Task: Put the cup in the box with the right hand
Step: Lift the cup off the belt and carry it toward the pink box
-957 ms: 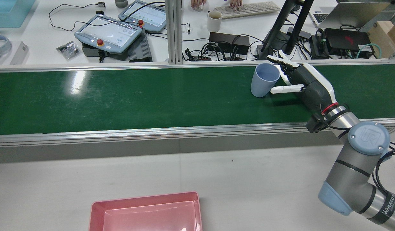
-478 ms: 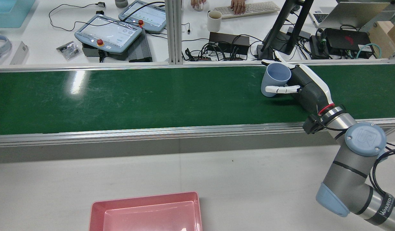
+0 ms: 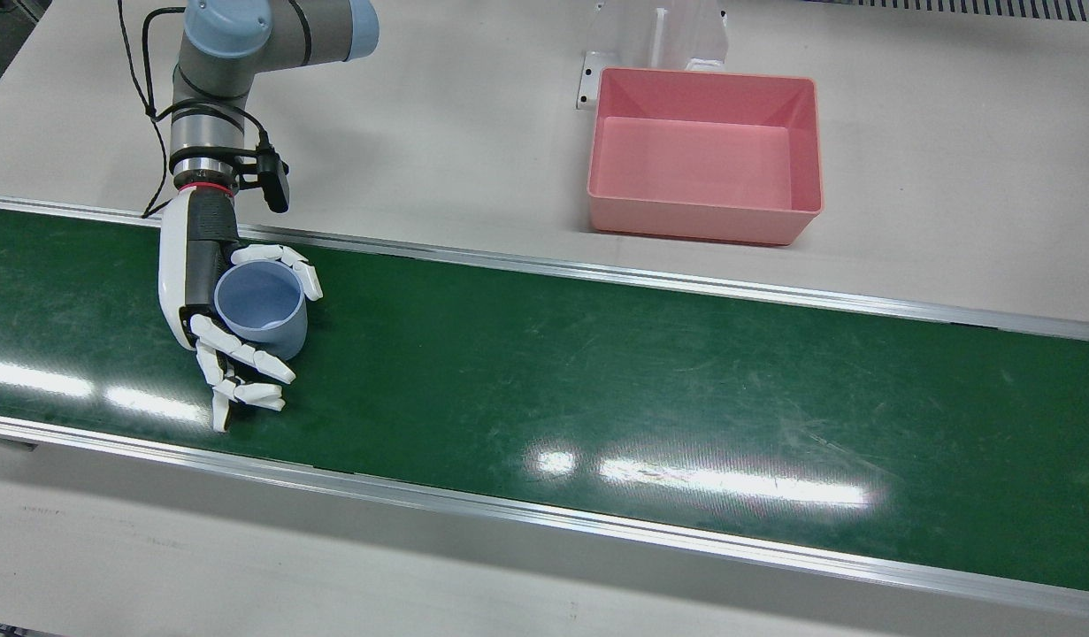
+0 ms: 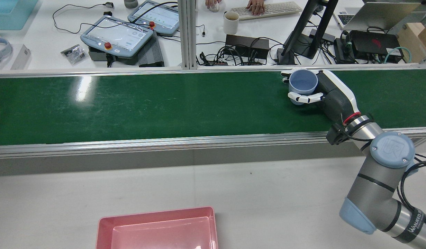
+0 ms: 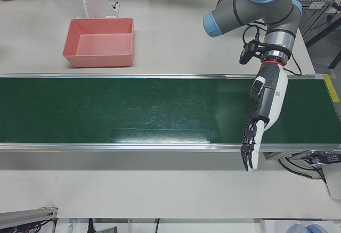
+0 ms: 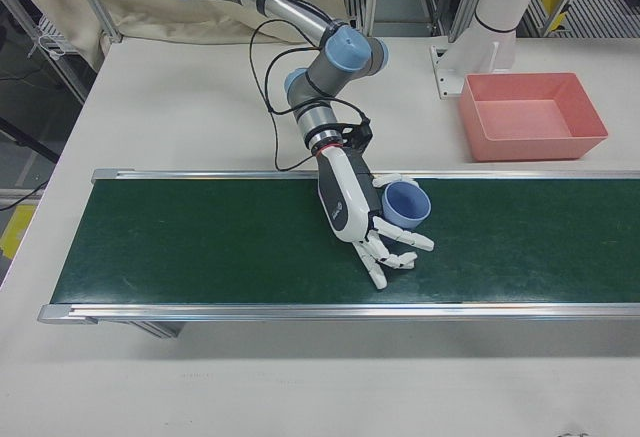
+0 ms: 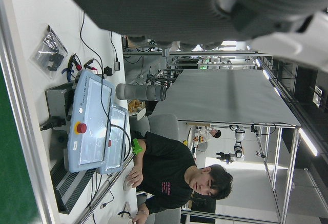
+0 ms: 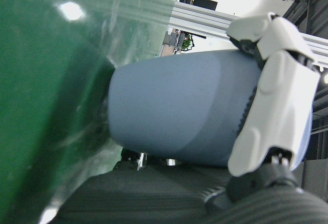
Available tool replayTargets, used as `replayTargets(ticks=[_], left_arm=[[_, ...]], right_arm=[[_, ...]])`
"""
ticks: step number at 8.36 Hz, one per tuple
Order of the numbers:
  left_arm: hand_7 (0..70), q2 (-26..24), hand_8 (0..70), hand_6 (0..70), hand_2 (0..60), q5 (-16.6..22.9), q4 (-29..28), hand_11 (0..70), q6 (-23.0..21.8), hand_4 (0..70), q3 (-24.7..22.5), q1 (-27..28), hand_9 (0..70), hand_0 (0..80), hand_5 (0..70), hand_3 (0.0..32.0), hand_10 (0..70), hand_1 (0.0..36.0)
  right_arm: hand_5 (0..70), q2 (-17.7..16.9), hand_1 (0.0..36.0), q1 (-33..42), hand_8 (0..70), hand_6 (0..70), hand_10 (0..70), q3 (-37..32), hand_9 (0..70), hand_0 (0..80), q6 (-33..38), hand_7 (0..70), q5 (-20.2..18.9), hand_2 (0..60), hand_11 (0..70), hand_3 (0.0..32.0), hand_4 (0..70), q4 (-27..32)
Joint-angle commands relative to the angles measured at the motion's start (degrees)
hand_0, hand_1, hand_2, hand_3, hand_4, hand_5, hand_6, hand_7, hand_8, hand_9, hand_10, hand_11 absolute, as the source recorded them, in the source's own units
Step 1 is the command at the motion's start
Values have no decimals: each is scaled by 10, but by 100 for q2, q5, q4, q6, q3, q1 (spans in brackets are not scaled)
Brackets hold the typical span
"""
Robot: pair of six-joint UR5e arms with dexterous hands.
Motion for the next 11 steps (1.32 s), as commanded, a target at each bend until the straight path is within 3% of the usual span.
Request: replayTargets(ticks=[1, 2, 3, 5, 6, 8, 11], left_arm=[[0, 0, 0, 0, 0, 0, 0, 0, 0, 0, -9, 0, 0, 0, 0, 0, 0, 0], [0, 0, 0, 0, 0, 0, 0, 0, 0, 0, -9, 0, 0, 0, 0, 0, 0, 0], [0, 0, 0, 0, 0, 0, 0, 0, 0, 0, -9, 0, 0, 0, 0, 0, 0, 0], [0, 0, 0, 0, 0, 0, 0, 0, 0, 0, -9, 0, 0, 0, 0, 0, 0, 0], [0, 0, 0, 0, 0, 0, 0, 0, 0, 0, -9, 0, 0, 0, 0, 0, 0, 0], [0, 0, 0, 0, 0, 0, 0, 0, 0, 0, -9, 0, 0, 0, 0, 0, 0, 0], [0, 0, 0, 0, 0, 0, 0, 0, 0, 0, 0, 0, 0, 0, 0, 0, 0, 0]], right_arm=[[122, 67, 277, 61, 555, 275, 280, 531, 700, 628, 22, 700, 68, 582, 412, 0, 700, -40], [143, 120, 326, 61, 589, 290, 298, 943, 700, 800, -30, 700, 190, 545, 439, 0, 700, -49], [140, 320, 309, -26, 592, 279, 290, 1321, 700, 759, -274, 700, 182, 558, 428, 0, 700, -75], [128, 514, 292, -892, 591, 280, 271, 2121, 700, 655, -932, 700, 357, 600, 400, 0, 700, -329], [121, 594, 281, -1636, 584, 276, 261, 2412, 700, 636, -1214, 700, 637, 600, 384, 0, 700, -330], [115, 612, 272, -3027, 574, 272, 252, 3001, 700, 610, -2537, 700, 1296, 600, 369, 0, 700, -278], [102, 542, 263, -3585, 518, 237, 215, 2785, 700, 546, -3122, 700, 1422, 600, 317, 0, 700, -268]])
